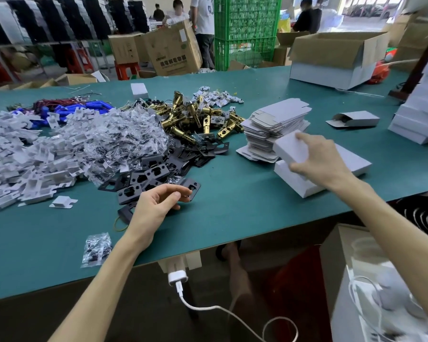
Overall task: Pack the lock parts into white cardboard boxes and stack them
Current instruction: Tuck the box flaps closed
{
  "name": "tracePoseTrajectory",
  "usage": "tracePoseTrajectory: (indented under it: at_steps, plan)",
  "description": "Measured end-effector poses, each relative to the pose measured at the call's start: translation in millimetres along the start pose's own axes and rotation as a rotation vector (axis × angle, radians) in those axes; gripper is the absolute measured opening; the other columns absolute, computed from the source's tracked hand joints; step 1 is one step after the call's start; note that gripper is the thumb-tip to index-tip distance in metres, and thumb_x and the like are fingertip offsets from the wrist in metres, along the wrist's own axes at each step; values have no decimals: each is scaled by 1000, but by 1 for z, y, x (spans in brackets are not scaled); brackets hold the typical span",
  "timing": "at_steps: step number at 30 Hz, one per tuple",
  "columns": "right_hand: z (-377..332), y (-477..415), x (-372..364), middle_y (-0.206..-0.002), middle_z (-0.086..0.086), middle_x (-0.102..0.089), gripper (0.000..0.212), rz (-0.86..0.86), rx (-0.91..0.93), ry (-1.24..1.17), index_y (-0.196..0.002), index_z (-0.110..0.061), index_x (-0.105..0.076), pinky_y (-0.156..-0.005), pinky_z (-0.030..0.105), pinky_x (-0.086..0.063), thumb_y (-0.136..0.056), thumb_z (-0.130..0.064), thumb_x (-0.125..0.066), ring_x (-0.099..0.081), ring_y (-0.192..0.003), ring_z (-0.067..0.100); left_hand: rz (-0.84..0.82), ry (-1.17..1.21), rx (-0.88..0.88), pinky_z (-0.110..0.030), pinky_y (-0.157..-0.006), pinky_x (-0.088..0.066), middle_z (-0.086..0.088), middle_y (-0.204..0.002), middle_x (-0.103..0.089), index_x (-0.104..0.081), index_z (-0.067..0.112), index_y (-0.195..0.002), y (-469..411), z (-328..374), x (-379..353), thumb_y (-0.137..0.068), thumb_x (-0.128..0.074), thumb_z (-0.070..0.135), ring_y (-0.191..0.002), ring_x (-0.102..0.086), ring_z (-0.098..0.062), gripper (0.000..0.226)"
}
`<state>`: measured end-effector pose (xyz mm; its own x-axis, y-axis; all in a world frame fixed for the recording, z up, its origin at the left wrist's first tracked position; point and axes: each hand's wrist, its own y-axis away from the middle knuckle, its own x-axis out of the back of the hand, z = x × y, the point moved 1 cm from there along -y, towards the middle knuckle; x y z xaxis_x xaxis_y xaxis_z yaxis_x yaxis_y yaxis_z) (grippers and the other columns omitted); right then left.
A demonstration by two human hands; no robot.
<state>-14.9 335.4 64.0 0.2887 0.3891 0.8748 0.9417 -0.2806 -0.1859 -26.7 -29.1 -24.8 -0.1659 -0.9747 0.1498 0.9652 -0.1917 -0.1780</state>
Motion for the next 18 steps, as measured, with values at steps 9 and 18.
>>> tracePoseTrajectory:
  at_steps: [9, 18]
  plan:
    - [41, -19, 0, -147, 17, -49, 70, -113, -161, 29, -151, -21, -42, -107, 51, -42, -87, -22, -71, -47, -132, 39, -6, -20, -6, -21, -78, -55, -3, -105, -80, -76, 10, -106, 1, 0, 0, -104, -56, 1, -98, -75, -20, 22]
    - [53, -26, -2, -149, 16, -47, 70, -95, -179, 65, -151, -21, -41, -108, 49, -38, -87, -25, -69, -43, -136, 38, 0, -25, -7, -19, -77, -56, -2, -105, -80, -76, 10, -106, 1, 0, -1, -104, -55, 1, -97, -76, -19, 23]
